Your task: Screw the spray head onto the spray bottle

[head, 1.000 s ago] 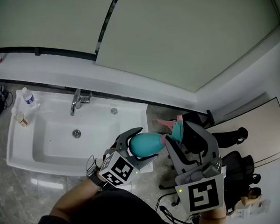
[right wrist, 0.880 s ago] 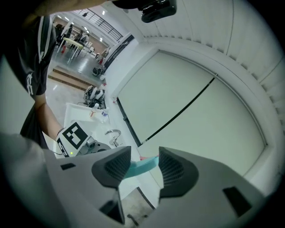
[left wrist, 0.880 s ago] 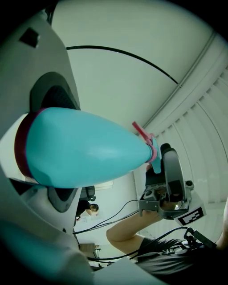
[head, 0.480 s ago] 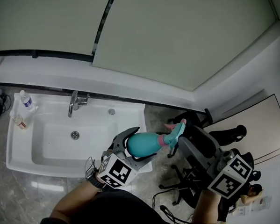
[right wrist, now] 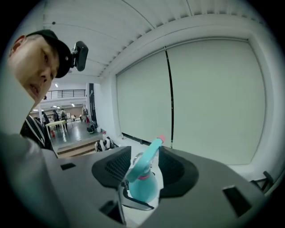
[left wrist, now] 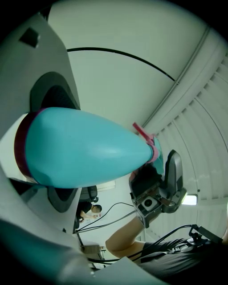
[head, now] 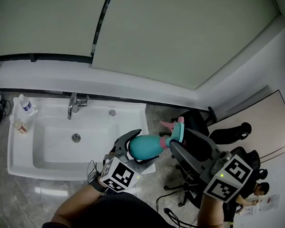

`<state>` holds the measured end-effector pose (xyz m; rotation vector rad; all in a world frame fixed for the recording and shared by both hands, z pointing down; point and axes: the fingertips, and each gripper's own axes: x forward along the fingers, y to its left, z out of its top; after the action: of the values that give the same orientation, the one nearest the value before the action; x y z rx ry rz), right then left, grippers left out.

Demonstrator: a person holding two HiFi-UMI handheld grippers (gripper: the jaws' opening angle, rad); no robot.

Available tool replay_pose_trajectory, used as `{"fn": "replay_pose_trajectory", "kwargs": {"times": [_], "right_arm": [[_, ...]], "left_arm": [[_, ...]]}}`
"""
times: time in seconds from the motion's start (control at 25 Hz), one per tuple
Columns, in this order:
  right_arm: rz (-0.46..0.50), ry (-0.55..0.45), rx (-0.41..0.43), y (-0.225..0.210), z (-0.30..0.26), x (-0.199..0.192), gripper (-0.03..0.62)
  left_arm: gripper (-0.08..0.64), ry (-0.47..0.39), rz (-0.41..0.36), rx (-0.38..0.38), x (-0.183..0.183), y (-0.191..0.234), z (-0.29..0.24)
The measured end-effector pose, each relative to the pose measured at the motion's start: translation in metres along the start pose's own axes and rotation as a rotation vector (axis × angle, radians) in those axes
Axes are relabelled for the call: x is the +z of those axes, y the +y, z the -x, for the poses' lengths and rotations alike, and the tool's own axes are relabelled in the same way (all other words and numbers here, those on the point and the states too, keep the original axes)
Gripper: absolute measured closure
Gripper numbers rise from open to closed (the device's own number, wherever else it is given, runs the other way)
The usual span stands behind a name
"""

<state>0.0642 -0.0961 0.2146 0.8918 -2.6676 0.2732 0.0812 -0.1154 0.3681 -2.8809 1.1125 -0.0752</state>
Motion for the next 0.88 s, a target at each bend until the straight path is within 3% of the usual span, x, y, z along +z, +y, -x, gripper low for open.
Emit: {"fn": "replay_pose_trajectory", "kwargs": {"times": [0.16,0.24,0.36,0.72,0.88], "right_arm": [[0.089,0.045,0.013,0.007,0.000,0.000,0.408],[0.170,0.081,-0.003,0.009,-0.002,-0.002,0.470],[0.255,0.125,-0.019,0.009,-0.006,-0.010,0.476],[0.349,0.098,0.052,0.016,-0.006,-0.016,0.474],[0.347,0.106,0.090,0.019,-0.009,-0.023,0.424]], "left_arm": [[0.127,0.010,-0.008,0.002,0.000,-0.003,-0.001],[0.127,0.014,-0.018,0.012,0.001,-0.002,0.000],[0.127,0.010,-0.020,0.023,0.003,-0.003,0.000],[0.127,-0.012,0.018,-0.011,0.006,-0.008,-0.001],[0.127,-0.030,0.025,-0.022,0.009,-0.010,-0.002]]}}
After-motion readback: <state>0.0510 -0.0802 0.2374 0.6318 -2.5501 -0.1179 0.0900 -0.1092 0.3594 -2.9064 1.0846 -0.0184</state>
